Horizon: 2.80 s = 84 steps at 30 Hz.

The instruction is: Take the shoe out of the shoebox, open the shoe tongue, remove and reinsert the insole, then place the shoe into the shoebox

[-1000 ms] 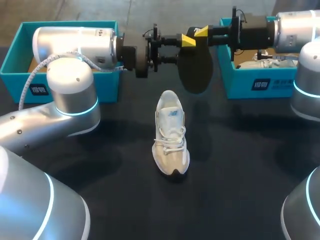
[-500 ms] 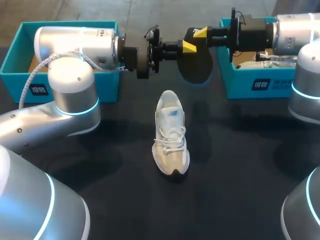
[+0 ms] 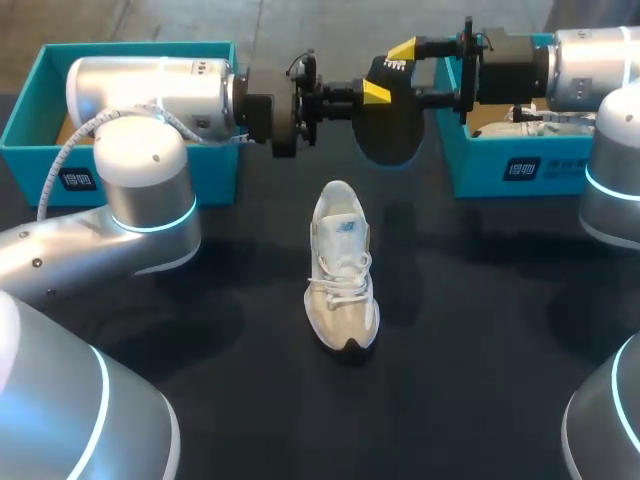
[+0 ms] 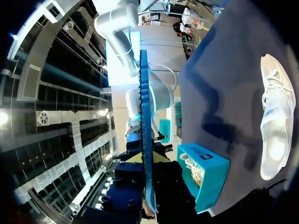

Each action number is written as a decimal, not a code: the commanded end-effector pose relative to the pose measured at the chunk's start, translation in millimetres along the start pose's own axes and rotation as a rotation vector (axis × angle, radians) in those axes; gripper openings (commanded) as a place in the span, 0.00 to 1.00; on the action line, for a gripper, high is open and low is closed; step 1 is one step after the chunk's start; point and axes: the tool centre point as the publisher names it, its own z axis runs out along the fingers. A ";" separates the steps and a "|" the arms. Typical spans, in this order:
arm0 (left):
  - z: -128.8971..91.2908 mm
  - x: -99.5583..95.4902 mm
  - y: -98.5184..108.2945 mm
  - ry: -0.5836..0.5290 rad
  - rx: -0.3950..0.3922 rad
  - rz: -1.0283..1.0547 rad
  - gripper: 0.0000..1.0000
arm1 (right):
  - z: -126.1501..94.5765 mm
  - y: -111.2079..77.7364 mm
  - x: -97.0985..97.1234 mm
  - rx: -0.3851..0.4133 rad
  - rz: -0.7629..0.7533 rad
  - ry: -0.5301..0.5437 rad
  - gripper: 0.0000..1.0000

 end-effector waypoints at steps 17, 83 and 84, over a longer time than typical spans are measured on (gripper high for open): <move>-9.6 -5.3 -2.8 -0.019 -0.016 -0.003 0.00 | -13.4 -10.0 9.7 0.039 -0.187 0.023 1.00; -39.4 -24.0 -9.1 0.081 0.109 -0.782 0.00 | -70.8 -40.9 -14.9 0.133 -0.283 0.020 1.00; -38.4 -23.2 -10.5 0.097 0.101 -0.856 0.00 | -70.8 -40.9 -14.9 0.133 -0.283 0.020 1.00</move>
